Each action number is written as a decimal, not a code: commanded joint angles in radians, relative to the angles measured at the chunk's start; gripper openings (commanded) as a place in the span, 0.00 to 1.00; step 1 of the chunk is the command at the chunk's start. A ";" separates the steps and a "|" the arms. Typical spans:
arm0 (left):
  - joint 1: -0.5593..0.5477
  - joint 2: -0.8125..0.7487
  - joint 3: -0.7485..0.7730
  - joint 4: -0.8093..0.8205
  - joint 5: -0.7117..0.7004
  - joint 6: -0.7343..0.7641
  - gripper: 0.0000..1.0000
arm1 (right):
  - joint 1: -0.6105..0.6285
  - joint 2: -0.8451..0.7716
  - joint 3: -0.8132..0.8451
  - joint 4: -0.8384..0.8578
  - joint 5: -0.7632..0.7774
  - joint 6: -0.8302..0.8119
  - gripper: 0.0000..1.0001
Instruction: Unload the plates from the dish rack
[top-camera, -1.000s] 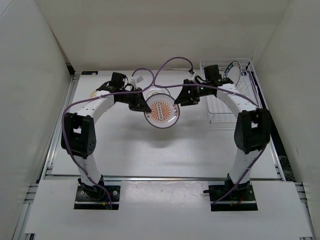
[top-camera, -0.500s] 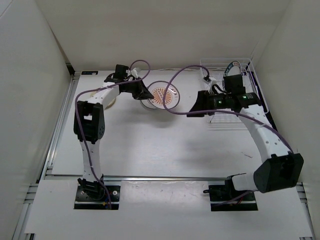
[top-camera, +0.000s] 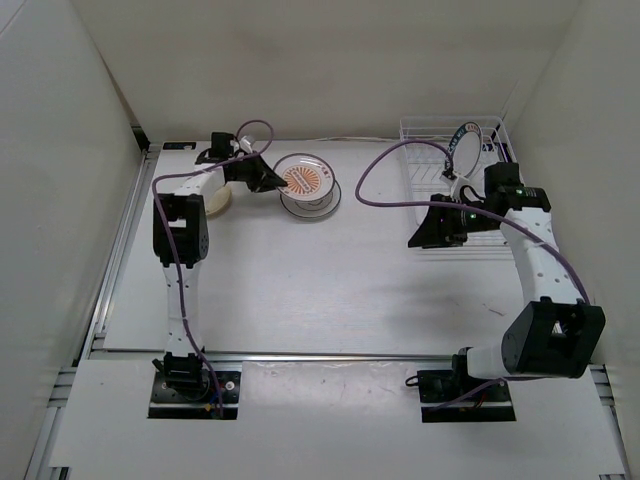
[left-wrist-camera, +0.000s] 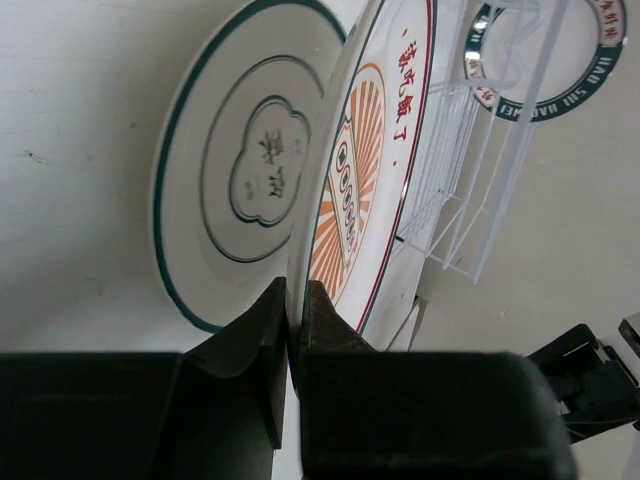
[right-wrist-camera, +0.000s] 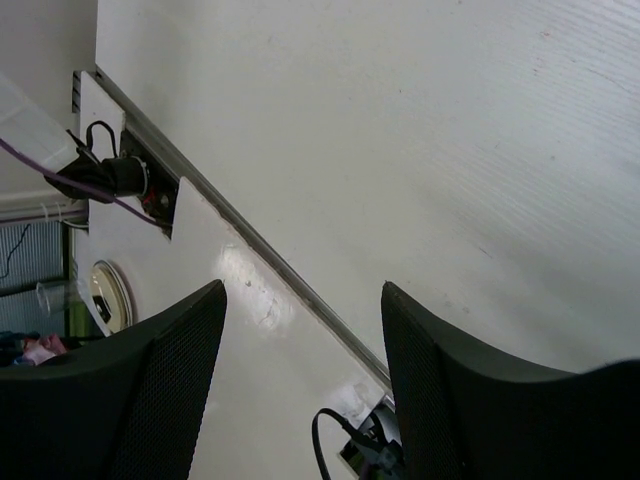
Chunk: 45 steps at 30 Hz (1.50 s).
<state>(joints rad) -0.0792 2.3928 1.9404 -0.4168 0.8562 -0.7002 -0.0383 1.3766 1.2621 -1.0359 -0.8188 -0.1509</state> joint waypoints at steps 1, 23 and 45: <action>-0.022 0.002 0.037 0.035 0.069 0.013 0.10 | -0.006 0.004 0.036 0.017 -0.046 -0.021 0.67; -0.031 -0.092 -0.003 0.023 -0.048 0.169 0.82 | -0.006 -0.085 -0.082 0.085 -0.075 0.017 0.68; -0.165 -0.113 -0.011 -0.172 -0.598 0.409 0.93 | -0.015 -0.168 -0.141 0.112 -0.094 0.036 0.71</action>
<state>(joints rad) -0.2314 2.3264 1.9366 -0.5747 0.3313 -0.3202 -0.0505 1.2396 1.1309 -0.9394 -0.8783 -0.1108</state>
